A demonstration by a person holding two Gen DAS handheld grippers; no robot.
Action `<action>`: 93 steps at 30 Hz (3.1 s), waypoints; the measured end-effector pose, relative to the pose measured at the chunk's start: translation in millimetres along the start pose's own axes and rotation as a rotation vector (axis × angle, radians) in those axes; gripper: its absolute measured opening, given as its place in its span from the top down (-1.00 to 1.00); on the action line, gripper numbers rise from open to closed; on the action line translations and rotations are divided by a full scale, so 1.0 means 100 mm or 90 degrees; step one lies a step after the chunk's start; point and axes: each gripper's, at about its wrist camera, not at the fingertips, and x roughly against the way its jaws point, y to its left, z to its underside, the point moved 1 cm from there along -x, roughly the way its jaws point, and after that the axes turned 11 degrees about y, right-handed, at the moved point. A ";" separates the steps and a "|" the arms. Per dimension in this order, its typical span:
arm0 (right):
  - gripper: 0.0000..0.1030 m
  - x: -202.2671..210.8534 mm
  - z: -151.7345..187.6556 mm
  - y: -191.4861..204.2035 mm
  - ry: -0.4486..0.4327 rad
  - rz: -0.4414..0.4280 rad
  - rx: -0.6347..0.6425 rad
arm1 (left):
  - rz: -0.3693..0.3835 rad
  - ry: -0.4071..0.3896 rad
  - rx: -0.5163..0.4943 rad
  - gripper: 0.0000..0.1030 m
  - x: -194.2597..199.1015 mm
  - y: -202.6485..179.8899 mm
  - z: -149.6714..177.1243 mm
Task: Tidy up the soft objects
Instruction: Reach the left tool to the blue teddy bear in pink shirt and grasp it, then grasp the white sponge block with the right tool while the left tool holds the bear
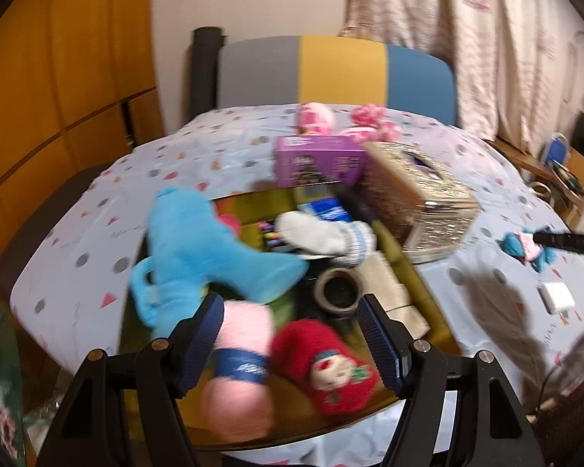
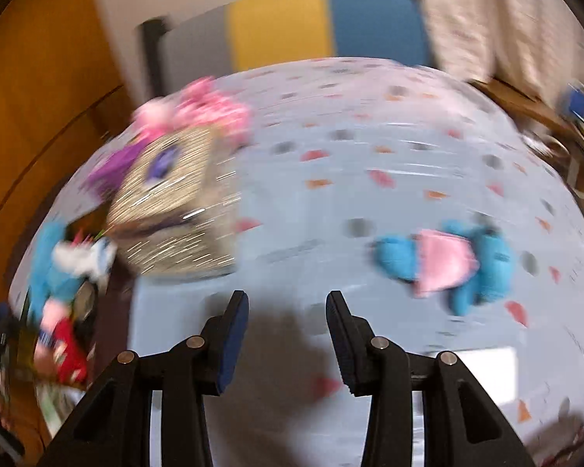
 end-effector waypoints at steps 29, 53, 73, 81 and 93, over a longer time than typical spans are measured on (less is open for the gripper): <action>0.19 0.30 0.35 -1.97 -0.165 -0.059 -0.530 | 0.223 0.050 -0.397 -0.59 -0.66 -2.95 -0.60; 0.18 0.20 0.39 -2.09 -0.161 -0.159 -0.569 | 0.326 0.159 -0.566 0.20 -1.89 -4.63 -0.86; 0.18 0.11 0.29 -1.96 -0.118 -0.136 -0.522 | 0.193 0.134 -0.344 0.22 -1.27 -3.16 -0.15; 0.18 0.04 0.26 -1.91 -0.083 -0.099 -0.511 | 0.168 0.129 -0.309 0.21 -1.13 -2.96 0.03; 0.18 0.06 0.48 -1.50 0.063 -0.097 -0.497 | 0.176 0.134 -0.224 0.20 -1.13 -2.52 0.02</action>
